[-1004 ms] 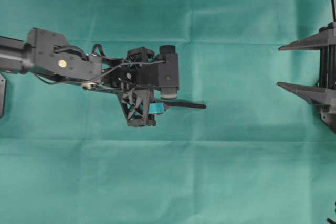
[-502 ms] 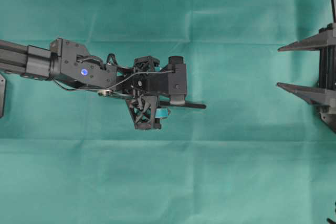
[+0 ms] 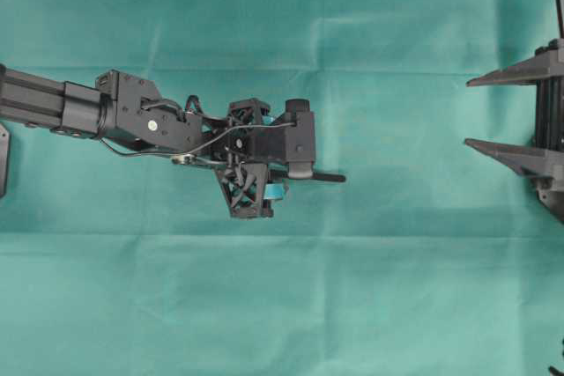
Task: Peel off the Velcro with your right arm.
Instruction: 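Close the left gripper on the strap's left end, then lift the strap upright with the left gripper, then move the open right gripper toward the strap's free upper end, then close the right gripper on the strap's free end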
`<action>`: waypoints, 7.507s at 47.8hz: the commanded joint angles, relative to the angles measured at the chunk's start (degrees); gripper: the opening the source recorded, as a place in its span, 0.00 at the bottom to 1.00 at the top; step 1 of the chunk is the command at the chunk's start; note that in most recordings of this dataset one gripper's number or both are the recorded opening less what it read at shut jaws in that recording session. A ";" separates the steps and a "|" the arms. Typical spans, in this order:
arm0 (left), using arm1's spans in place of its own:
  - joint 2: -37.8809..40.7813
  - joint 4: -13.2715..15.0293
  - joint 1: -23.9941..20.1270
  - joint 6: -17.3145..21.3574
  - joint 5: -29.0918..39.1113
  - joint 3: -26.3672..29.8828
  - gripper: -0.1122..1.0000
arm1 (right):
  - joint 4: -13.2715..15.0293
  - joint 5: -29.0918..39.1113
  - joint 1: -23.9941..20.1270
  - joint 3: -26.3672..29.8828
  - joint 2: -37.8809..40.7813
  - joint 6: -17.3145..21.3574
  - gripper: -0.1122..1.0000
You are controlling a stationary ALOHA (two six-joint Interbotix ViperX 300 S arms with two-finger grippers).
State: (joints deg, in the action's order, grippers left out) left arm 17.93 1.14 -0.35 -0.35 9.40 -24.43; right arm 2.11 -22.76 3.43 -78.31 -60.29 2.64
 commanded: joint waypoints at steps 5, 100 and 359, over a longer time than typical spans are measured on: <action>-1.05 -0.09 -0.70 -0.09 -0.53 0.88 0.67 | 0.09 -0.53 0.18 0.62 0.26 0.09 0.76; -31.90 0.18 1.32 -9.32 -13.71 -16.44 0.19 | 13.01 3.34 0.18 16.96 15.82 -1.58 0.76; -40.61 0.18 -0.35 -30.67 -35.24 -31.03 0.19 | 15.12 -20.30 3.43 34.10 54.23 -23.12 0.76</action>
State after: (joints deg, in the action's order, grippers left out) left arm -22.32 1.32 -0.88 -31.03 -25.22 -56.43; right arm 17.23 -42.01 6.94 -45.53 -5.71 -20.65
